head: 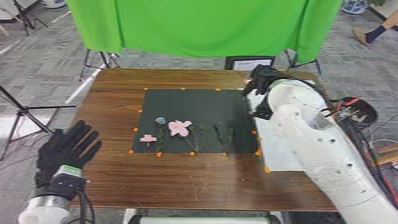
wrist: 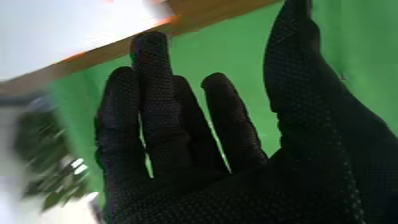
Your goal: Arrange flowers
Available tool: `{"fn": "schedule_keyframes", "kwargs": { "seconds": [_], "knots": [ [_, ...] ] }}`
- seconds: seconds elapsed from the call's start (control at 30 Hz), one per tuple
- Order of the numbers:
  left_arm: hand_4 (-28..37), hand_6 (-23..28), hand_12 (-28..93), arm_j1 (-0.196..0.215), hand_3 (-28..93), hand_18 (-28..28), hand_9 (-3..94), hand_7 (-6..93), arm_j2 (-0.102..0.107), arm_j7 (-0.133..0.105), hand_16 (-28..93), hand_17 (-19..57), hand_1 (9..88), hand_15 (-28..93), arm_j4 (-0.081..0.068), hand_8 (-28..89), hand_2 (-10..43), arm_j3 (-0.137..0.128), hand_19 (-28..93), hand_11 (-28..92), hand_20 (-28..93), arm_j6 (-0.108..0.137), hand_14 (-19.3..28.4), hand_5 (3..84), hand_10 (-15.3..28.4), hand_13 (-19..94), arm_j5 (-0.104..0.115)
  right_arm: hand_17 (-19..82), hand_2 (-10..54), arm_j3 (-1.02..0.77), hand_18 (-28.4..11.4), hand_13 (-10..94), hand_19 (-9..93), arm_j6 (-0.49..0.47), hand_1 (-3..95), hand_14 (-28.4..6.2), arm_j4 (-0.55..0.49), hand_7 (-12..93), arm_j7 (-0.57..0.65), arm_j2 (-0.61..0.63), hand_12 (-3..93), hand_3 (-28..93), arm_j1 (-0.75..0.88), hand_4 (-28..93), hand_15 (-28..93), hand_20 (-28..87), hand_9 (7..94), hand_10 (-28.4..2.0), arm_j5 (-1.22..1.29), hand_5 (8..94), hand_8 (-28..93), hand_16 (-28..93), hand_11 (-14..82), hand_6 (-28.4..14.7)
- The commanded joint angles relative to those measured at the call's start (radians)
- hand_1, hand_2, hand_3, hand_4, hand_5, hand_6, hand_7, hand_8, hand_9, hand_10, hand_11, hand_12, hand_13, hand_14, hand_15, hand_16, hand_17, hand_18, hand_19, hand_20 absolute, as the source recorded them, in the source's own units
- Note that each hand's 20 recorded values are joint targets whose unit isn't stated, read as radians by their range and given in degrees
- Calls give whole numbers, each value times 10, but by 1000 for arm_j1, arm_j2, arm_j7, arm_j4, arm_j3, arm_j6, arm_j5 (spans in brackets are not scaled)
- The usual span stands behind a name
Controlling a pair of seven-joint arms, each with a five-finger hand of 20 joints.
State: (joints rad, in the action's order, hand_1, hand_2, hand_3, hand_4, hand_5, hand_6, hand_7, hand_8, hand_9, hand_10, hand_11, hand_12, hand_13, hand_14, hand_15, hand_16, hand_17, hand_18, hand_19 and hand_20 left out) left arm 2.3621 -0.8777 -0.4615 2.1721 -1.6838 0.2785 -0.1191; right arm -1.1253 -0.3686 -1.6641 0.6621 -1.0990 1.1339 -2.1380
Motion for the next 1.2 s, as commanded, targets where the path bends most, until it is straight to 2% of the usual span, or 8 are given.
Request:
{"fn": "schedule_keyframes", "kwargs": {
  "seconds": [0.03,0.37,0.63,0.83,0.93,1.0,1.17,1.2],
  "knots": [
    [-283,98,113,16,732,169,381,155,3,-16,-82,-74,263,409,5,-84,166,-3,423,220,119,1,162,463,153,266,15,268,-95,-31,-233,485,773,-50,402,-154,54,112,73,144,147,784,-26,-283,488,355,413,-179,-12,423,-101,172,92,-61],
    [-283,98,114,10,733,169,383,155,-1,-11,-81,-73,257,411,5,-83,161,5,422,222,121,1,163,462,156,266,13,277,-95,-32,-237,494,790,-160,429,-152,70,117,136,152,138,781,-16,-283,487,353,412,-172,32,432,-106,165,92,-60],
    [-283,100,114,15,729,170,385,154,-10,-6,-81,-73,259,414,9,-83,166,8,423,226,122,9,163,465,156,267,9,289,-95,-55,-242,509,809,-161,407,-161,-11,86,181,188,130,770,53,-283,493,348,426,-214,43,447,-95,162,83,-99],
    [-283,100,114,24,728,169,386,154,-12,-5,-83,-73,259,416,13,-83,167,1,423,229,122,13,163,466,156,268,12,306,-95,-72,-235,560,824,-173,439,-143,-20,97,172,190,138,763,86,-283,494,342,503,-186,44,557,-99,168,110,-105],
    [-283,100,113,16,728,169,386,155,-15,10,-83,-72,259,417,8,-83,169,4,424,229,123,13,163,466,156,268,4,308,-95,-79,-232,581,825,-201,459,-134,0,97,139,184,136,764,86,-283,489,341,527,-179,49,583,-101,172,111,-98],
    [-283,101,113,15,728,169,387,155,-16,11,-83,-72,260,418,10,-83,170,7,424,230,123,17,163,466,156,269,10,309,-95,-69,-229,587,823,-200,468,-130,33,97,110,177,132,763,67,-283,482,340,531,-172,72,589,-104,177,108,-93],
    [-283,101,113,3,729,169,388,156,-15,22,-84,-72,261,420,3,-83,172,11,425,232,123,8,162,467,156,269,-4,306,-93,-26,-226,579,814,-180,493,-127,78,105,90,176,120,765,46,-283,472,334,490,-153,27,547,-112,183,99,-82],
    [-283,101,113,0,728,169,388,155,-17,26,-84,-72,262,420,2,-83,172,13,425,232,123,13,162,467,156,270,-4,306,-69,-26,-224,582,813,-193,496,-123,86,108,96,172,118,757,45,-283,470,333,491,-147,33,545,-112,184,100,-76]
  ]
}}
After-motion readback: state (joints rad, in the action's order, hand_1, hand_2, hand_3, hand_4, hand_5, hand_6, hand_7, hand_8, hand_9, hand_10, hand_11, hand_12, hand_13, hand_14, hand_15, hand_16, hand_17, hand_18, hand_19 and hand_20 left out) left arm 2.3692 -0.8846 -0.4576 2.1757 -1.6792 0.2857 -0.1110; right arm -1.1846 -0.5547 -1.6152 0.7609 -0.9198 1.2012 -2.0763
